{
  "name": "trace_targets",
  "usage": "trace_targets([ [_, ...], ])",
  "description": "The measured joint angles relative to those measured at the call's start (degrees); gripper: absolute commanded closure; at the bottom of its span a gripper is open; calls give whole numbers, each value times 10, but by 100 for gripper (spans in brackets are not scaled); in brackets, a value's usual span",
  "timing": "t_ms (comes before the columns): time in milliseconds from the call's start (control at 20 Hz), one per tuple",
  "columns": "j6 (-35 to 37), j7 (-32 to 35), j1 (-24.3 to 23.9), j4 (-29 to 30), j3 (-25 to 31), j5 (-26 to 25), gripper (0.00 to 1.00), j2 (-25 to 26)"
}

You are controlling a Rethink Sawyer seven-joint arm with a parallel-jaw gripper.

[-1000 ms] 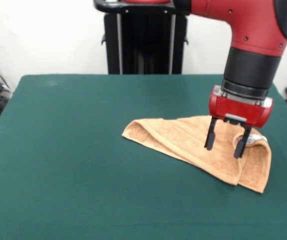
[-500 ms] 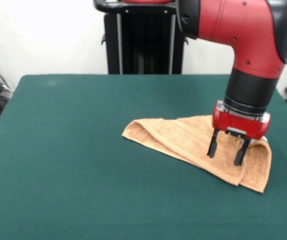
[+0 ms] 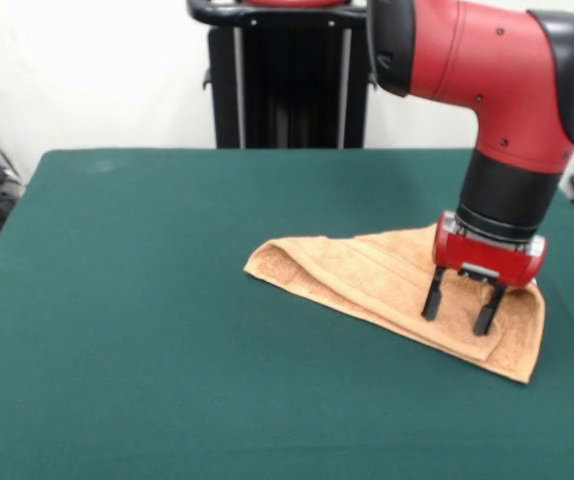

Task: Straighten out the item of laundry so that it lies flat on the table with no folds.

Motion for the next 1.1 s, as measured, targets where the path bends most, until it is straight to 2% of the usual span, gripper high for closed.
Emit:
trace_targets([
  [850,0,0,0,4,0,2,0,-10],
  [1100,-2,0,-4,22,2,2,0,-32],
])
